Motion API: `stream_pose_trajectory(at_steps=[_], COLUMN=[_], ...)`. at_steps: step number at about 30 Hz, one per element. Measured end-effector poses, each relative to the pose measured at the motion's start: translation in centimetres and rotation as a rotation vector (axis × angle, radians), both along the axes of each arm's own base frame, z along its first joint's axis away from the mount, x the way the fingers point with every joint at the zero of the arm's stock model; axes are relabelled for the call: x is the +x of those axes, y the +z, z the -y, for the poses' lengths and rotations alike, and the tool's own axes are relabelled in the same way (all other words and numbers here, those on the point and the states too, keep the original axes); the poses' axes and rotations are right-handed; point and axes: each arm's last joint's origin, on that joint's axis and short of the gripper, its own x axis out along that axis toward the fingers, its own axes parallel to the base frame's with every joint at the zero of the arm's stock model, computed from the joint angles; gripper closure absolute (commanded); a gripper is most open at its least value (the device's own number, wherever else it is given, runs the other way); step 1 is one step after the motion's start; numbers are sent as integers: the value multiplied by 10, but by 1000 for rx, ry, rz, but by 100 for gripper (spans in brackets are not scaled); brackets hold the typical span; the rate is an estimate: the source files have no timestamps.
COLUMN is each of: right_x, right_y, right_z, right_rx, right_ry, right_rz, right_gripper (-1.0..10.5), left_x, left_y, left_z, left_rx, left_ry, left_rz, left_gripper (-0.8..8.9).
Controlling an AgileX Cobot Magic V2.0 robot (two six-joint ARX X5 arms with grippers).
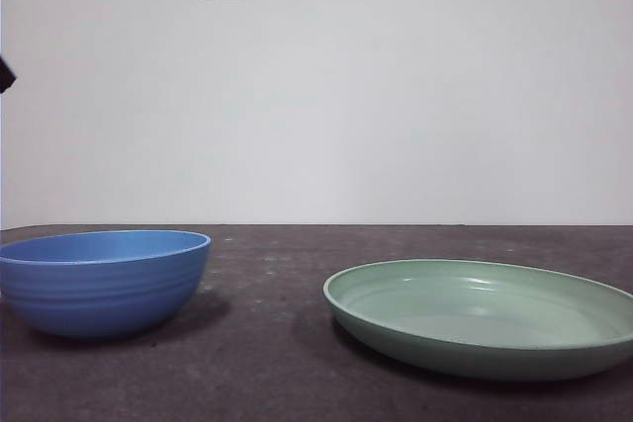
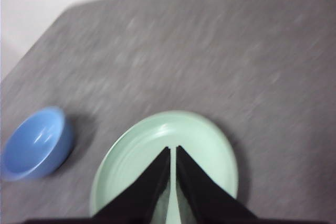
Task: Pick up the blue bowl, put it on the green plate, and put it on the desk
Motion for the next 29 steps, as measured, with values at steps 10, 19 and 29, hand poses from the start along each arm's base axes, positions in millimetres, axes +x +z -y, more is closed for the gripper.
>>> stream_pose_trajectory(at_steps=[10, 19, 29], right_x=[15, 18, 17], right_y=[32, 33, 32], right_z=[-5, -7, -7], right_rx=[-30, -49, -53], right_ry=[181, 210, 215], right_rz=[-223, -236, -251], right_gripper=[934, 934, 457], left_x=[8, 9, 9], left_y=[7, 8, 8], left_z=[9, 9, 9], left_rx=[-88, -66, -62], left_ry=[-164, -190, -193], left_rz=[-181, -137, -133], left_gripper=[795, 781, 226])
